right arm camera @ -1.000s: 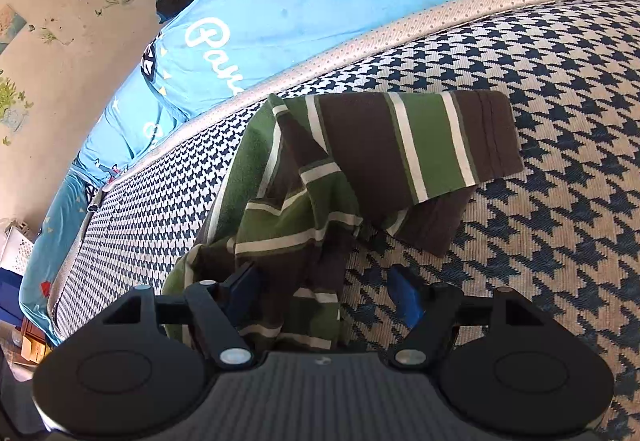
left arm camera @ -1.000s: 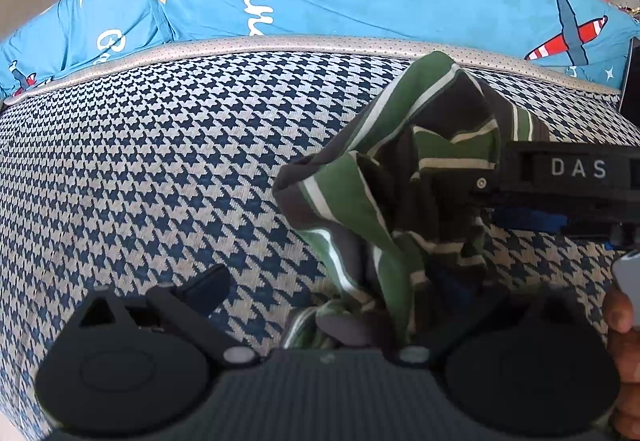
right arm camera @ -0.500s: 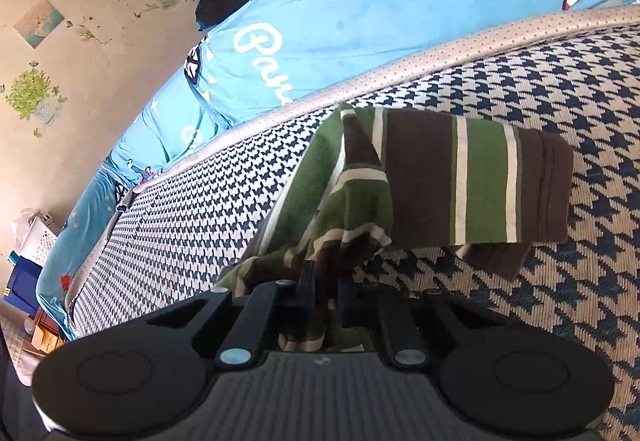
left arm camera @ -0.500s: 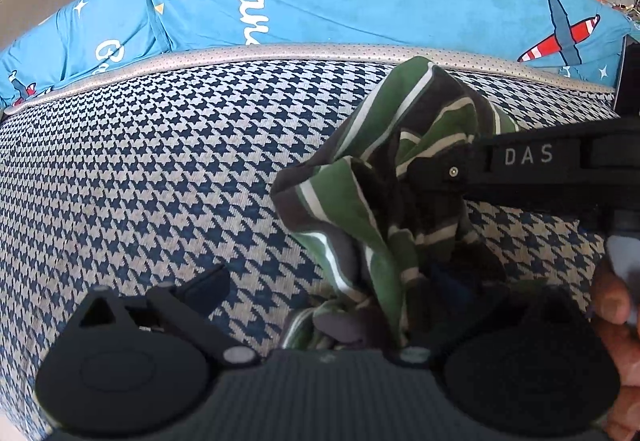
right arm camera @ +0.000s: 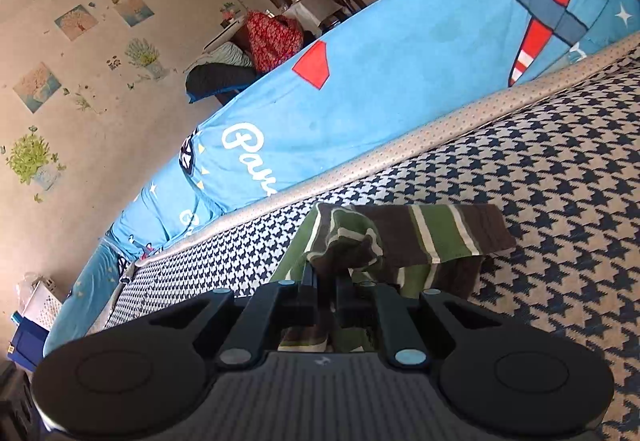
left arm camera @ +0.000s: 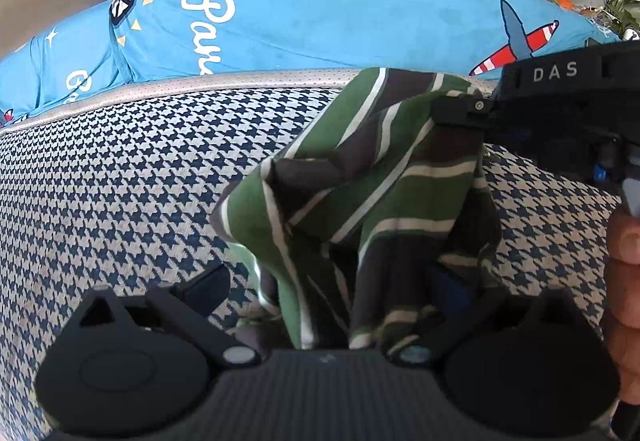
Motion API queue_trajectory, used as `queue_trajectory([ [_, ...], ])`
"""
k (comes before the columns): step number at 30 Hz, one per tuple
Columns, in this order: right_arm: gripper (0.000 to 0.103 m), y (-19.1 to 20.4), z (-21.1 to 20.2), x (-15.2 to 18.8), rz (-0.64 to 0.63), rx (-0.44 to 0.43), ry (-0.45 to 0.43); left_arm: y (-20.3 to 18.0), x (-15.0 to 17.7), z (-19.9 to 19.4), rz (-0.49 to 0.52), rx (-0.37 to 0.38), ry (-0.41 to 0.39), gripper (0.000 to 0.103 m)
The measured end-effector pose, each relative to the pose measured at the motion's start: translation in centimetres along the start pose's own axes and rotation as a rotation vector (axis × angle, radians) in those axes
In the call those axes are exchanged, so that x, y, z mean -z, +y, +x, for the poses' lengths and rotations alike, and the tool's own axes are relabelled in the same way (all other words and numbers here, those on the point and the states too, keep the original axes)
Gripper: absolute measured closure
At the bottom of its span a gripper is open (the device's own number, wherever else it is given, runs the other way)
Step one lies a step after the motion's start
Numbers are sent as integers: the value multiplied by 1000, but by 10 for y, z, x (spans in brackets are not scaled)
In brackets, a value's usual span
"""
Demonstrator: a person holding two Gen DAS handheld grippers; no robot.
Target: Fold clothes
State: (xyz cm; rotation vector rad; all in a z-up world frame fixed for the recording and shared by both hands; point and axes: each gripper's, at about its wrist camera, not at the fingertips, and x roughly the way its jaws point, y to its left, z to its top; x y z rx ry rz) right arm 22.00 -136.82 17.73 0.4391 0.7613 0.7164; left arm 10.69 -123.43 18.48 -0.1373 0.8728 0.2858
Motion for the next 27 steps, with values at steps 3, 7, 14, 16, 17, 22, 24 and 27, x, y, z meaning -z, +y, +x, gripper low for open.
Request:
queue_trajectory([
  [3, 93, -11, -18, -9, 25, 14, -48, -13, -3, -3, 14, 17, -6, 0],
  [7, 94, -26, -43, -19, 39, 47, -101, -30, -5, -5, 24, 39, -13, 0],
  [14, 94, -55, -83, -31, 81, 97, -166, -60, -9, -8, 43, 76, -28, 0],
  [16, 94, -62, -93, -34, 86, 112, -180, -71, -11, -10, 48, 90, -34, 0],
  [17, 94, -64, -97, -36, 85, 119, -187, -76, -11, -12, 51, 97, -37, 0],
  [22, 94, -77, -119, -41, 91, 145, -225, -101, -9, -20, 76, 143, -50, 0],
  [24, 94, -83, -129, -43, 102, 156, -245, -110, -6, -22, 95, 164, -57, 0],
  [27, 94, -93, -144, -46, 123, 171, -279, -123, -2, -23, 127, 191, -74, 0],
])
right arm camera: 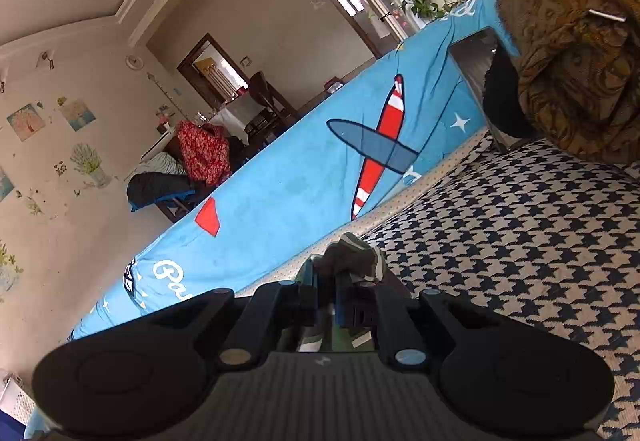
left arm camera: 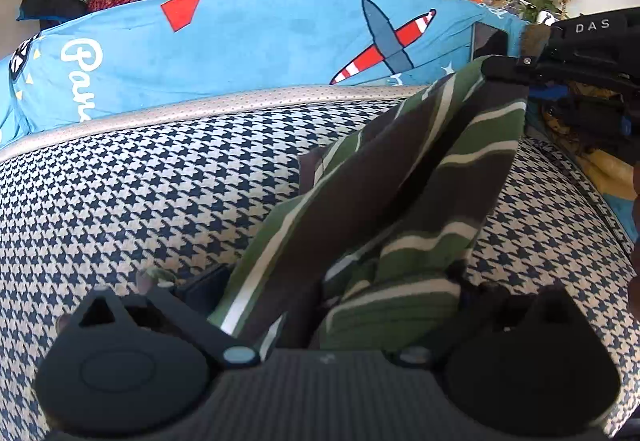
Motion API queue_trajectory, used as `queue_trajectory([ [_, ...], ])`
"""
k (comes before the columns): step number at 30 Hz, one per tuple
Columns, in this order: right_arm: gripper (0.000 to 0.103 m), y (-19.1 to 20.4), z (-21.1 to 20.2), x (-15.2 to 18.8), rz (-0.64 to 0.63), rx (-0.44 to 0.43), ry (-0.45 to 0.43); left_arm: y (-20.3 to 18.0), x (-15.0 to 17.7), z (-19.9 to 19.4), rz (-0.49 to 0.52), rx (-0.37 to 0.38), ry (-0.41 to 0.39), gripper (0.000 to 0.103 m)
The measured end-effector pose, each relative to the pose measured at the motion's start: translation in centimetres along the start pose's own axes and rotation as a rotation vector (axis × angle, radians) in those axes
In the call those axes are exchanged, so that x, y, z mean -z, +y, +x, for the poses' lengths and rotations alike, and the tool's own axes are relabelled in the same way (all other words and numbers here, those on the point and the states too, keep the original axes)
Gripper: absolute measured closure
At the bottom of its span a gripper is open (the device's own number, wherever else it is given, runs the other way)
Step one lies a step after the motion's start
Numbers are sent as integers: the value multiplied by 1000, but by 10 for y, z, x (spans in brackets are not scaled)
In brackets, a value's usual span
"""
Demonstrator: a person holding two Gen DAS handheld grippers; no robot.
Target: Fold clothes
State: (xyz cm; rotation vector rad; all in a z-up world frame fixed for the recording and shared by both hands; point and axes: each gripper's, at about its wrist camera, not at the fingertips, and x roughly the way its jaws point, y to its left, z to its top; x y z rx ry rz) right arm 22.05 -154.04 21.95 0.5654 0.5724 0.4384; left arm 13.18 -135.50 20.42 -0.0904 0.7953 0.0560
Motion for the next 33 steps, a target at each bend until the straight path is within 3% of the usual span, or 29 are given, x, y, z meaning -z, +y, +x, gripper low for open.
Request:
queue_trajectory([
  [3, 94, -9, -11, -6, 7, 11, -26, -7, 3, -1, 27, 23, -18, 0],
  [9, 94, -11, -14, -7, 4, 9, -19, 3, 7, -3, 11, -5, -21, 0],
  [23, 94, 47, 15, 16, -29, -193, 19, 87, 13, -23, -160, -144, -58, 0],
  [33, 94, 98, 50, 55, -78, -307, 120, 171, 21, -63, -342, -256, -146, 0],
])
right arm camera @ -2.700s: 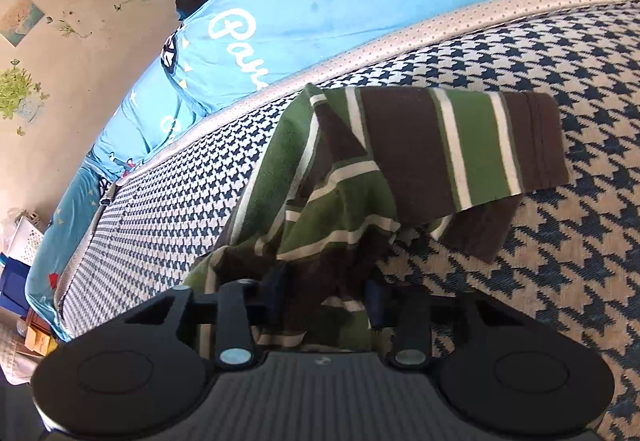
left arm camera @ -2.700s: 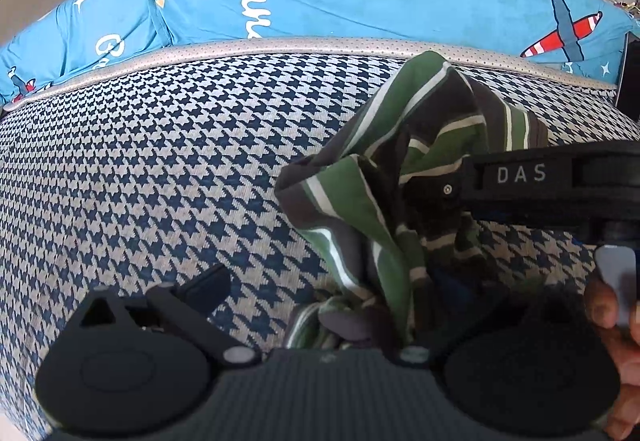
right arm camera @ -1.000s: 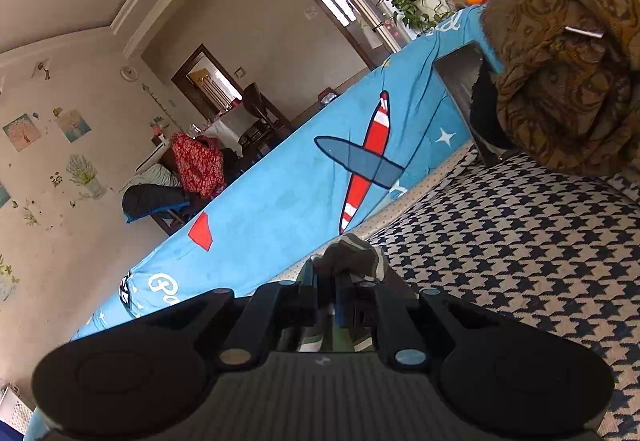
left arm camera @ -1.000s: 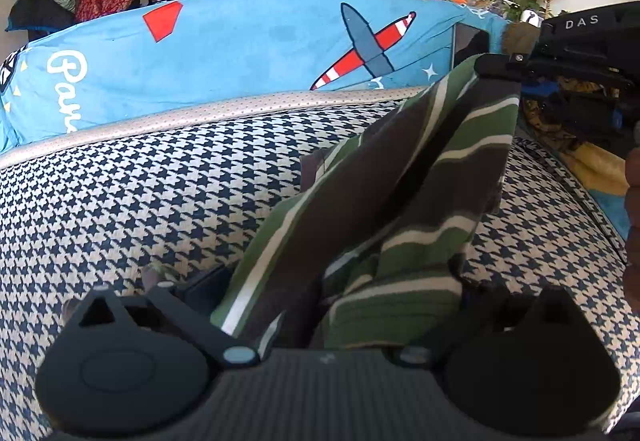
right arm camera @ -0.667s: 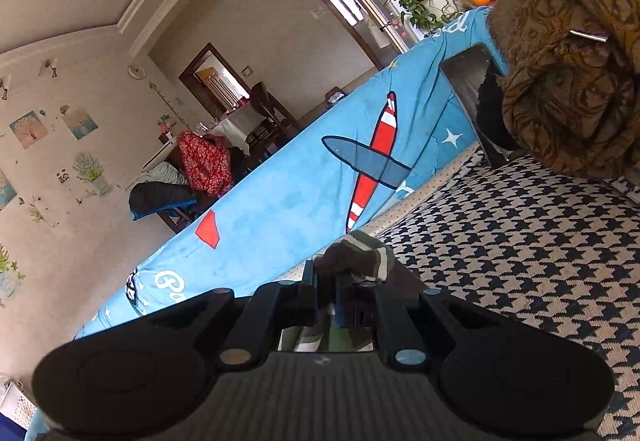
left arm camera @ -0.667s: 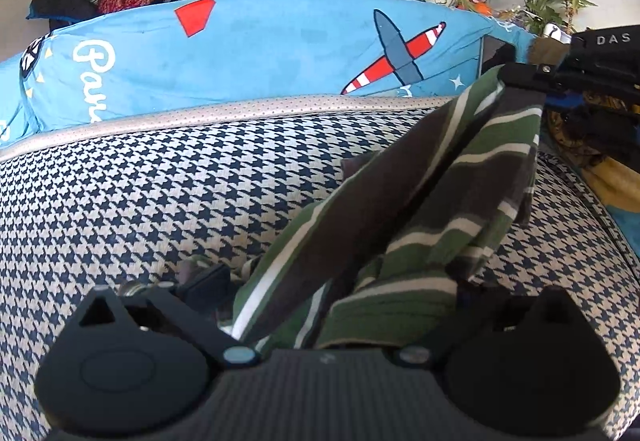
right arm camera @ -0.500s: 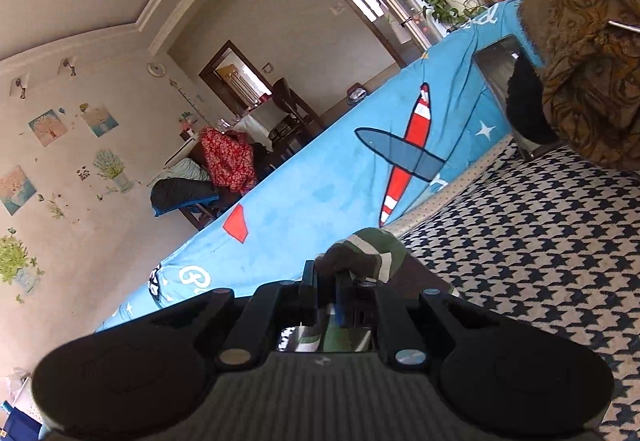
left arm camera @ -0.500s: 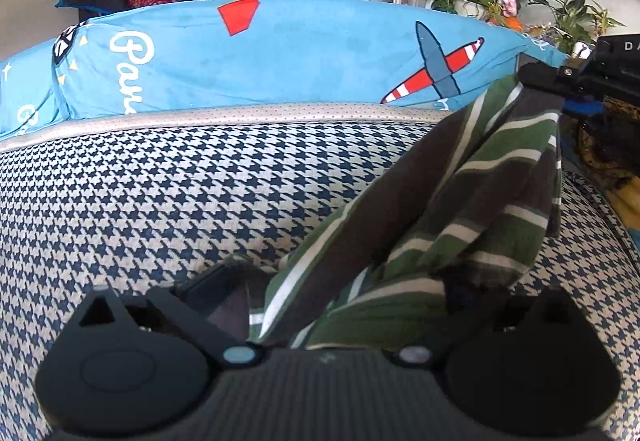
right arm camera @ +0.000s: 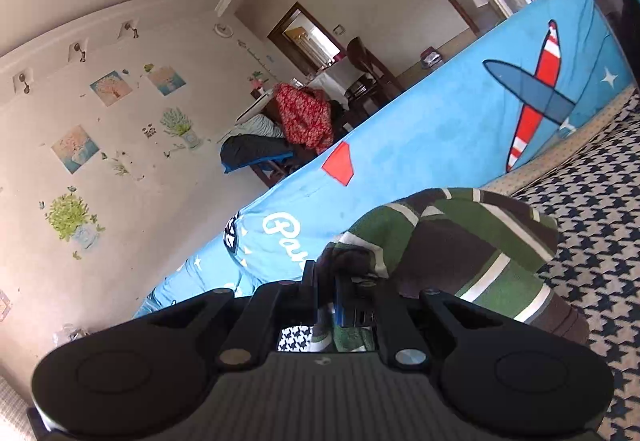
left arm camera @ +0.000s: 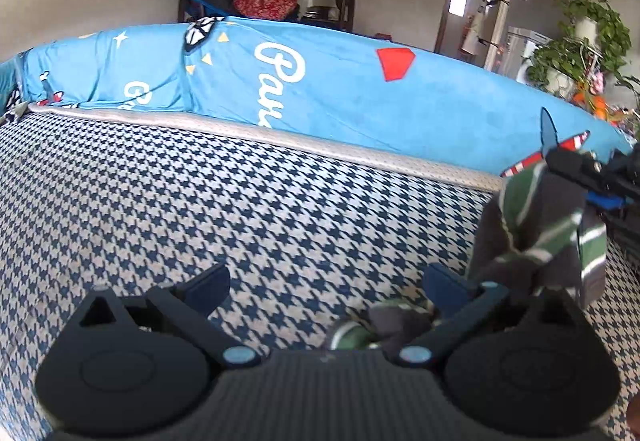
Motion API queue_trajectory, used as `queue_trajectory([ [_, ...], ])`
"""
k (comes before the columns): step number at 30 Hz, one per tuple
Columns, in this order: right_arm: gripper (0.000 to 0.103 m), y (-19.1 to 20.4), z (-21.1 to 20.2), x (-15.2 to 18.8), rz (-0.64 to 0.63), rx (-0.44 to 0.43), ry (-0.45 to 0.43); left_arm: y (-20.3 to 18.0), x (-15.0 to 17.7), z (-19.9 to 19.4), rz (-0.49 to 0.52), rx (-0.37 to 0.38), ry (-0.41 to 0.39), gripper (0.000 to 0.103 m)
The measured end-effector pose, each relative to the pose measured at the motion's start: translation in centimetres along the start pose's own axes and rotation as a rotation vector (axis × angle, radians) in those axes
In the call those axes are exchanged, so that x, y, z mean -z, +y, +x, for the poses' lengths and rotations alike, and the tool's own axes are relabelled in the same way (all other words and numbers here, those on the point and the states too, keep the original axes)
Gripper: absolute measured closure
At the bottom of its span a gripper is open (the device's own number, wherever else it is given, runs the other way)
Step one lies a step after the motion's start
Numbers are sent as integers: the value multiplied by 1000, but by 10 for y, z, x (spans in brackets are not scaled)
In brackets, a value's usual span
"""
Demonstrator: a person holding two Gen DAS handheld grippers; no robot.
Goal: Fold clothes
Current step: 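Lower the shirt onto the bed with both grippers, folding it over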
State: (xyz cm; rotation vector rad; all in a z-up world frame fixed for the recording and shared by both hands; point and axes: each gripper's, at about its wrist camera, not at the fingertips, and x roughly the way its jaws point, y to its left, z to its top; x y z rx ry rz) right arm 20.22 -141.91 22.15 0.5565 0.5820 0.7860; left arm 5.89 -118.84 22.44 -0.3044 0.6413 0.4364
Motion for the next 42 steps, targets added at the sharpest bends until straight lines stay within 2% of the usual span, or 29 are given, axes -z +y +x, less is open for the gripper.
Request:
queue_trajectory([
  [8, 93, 27, 36, 34, -67, -46, 104, 50, -23, -8, -137, -65, -51, 0],
  [17, 93, 73, 78, 102, -207, -133, 318, 78, -34, -16, -170, -139, -92, 0],
  [21, 89, 91, 88, 138, -303, -150, 418, 84, -37, -14, -167, -144, -84, 0],
  [24, 74, 104, 87, 153, -374, -188, 477, 83, -37, -13, -169, -141, -79, 0],
  [25, 65, 107, 84, 156, -397, -201, 487, 82, -37, -12, -167, -141, -78, 0],
  [26, 61, 110, 82, 158, -422, -205, 493, 82, -37, -11, -164, -140, -75, 0],
  [30, 57, 110, 68, 151, -492, -187, 465, 87, -36, -6, -153, -128, -54, 0],
  [33, 56, 101, 57, 133, -473, -178, 440, 91, -36, -1, -153, -112, -34, 0],
  [38, 56, 92, 41, 111, -474, -167, 410, 87, -31, 9, -158, -18, 26, 0],
  [42, 53, 90, 36, 114, -500, -170, 437, 74, -24, 18, -132, 59, 76, 0],
])
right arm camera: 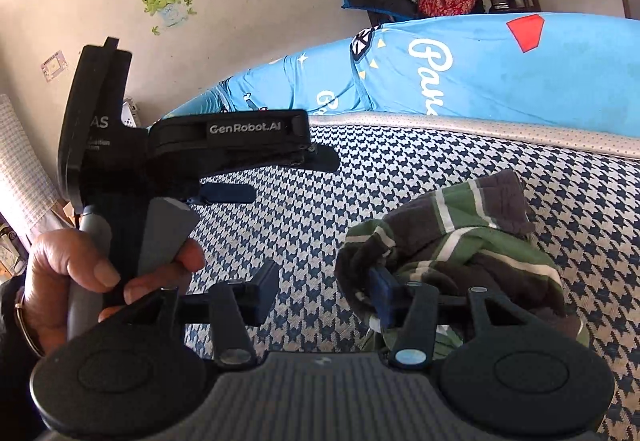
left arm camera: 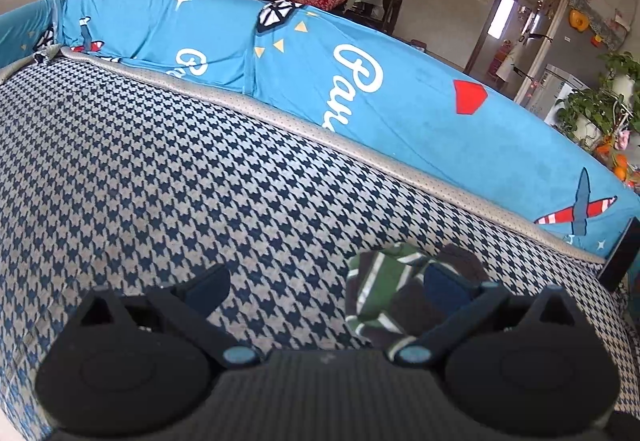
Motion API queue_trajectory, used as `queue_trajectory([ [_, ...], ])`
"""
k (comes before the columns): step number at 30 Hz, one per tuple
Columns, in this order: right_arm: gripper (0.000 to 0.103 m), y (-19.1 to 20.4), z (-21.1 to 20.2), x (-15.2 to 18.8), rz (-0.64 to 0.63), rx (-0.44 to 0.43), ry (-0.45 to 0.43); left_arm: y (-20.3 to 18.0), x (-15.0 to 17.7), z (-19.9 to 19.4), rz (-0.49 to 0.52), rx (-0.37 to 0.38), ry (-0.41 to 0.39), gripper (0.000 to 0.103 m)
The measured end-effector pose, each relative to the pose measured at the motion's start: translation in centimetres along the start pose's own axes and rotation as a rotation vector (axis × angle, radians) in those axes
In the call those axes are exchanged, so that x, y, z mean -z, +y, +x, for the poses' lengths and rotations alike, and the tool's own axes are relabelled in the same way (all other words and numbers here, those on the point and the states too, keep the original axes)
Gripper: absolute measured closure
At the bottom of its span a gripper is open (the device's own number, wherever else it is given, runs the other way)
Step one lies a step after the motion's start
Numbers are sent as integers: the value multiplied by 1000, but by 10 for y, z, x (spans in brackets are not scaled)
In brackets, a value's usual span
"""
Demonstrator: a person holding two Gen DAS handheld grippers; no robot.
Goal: Fold clothes
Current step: 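Lower the shirt onto the bed with both grippers, folding it over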
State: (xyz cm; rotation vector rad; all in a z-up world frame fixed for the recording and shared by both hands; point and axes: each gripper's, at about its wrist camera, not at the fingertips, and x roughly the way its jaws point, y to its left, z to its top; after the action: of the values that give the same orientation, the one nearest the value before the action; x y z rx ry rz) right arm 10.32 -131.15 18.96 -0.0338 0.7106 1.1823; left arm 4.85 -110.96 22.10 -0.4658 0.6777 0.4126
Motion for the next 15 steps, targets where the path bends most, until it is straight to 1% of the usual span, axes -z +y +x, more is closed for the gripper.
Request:
queue_trajectory([
  [2, 53, 3, -2, 2, -39, 11, 12, -6, 4, 7, 19, 28, 36, 0],
  [5, 53, 5, -8, 2, -94, 24, 18, -9, 10, 16, 19, 35, 79, 0],
  [6, 52, 3, -12, 2, -103, 31, 10, -8, 11, 19, 7, 38, 96, 0],
  [9, 51, -7, -29, 0, -95, 61, -21, 3, 14, 26, -78, 70, 145, 0],
  [12, 41, -26, -47, -3, -60, 136, -56, 7, 18, 33, -150, 120, 191, 0],
  [14, 30, -40, -58, -3, -36, 183, -70, 6, 20, 36, -169, 138, 203, 0],
  [15, 28, -47, -61, -3, -23, 201, -69, 5, 22, 37, -170, 143, 204, 0],
])
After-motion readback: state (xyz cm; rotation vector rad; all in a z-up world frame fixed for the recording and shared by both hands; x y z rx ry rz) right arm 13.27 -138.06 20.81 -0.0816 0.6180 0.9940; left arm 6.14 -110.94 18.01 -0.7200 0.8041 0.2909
